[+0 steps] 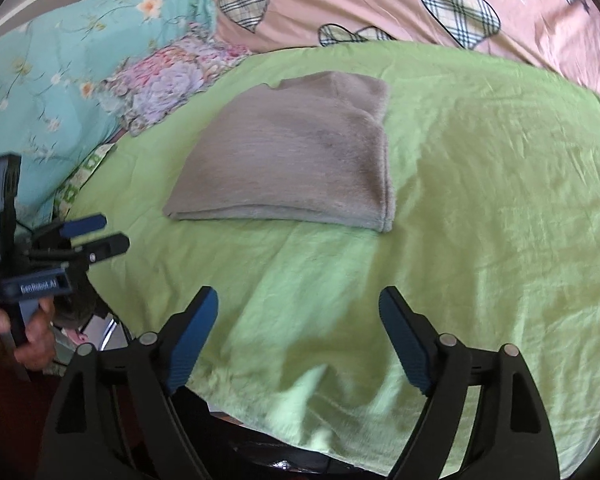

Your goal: Fold small clothes

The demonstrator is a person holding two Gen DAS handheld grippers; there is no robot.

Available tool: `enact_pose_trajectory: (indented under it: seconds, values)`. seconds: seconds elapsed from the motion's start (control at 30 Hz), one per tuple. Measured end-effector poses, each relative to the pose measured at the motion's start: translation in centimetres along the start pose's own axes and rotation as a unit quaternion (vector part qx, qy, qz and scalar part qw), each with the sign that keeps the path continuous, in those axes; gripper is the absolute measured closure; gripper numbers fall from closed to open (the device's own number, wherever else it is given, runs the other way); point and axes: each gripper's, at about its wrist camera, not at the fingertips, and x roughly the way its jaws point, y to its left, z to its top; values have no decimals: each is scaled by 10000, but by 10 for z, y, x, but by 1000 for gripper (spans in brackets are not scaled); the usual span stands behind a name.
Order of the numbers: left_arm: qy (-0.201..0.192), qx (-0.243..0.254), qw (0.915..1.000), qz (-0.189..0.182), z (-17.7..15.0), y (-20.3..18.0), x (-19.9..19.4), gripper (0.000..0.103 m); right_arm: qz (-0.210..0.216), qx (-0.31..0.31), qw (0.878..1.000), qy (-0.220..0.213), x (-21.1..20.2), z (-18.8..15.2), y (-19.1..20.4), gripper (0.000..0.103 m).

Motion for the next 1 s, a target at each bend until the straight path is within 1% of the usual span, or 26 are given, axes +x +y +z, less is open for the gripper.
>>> enact_pose_trajectory:
  seconds: [0.17,0.27,0.37,0.43,0.53,0.67,0.73,0.87,1.0]
  values:
    - [-80,33,9999,143,7,-2,-7,18,18,-90,9999,-112,-4,11,5,17]
    - [-28,-62,9999,127,12,1,-4,18,4,-51,9998,-186,-2,18,5,15]
    - [-22,-156,9997,202,17,4,3,17,42,-9,9997,-223,2,24,5,15]
    - [23,-250,9994,238,21,7,9,17,-24,28,9997,-229,7,27,3,14]
    - [104,-485,9987,102,28,16,17,17,-13,219,9996,-170,15,31,-2,14]
    - [97,-570,9983,54,39,22,28,17,278,574,9978,-179,22,40,-15,14]
    - [186,-600,9979,-141,51,25,40,17,370,625,9971,-241,25,48,-20,14]
    - [338,-749,9952,-530,79,30,66,17,384,765,9958,-315,37,71,-30,14]
    - [391,-932,9924,-707,105,39,92,17,552,1057,9919,-449,51,101,-50,14]
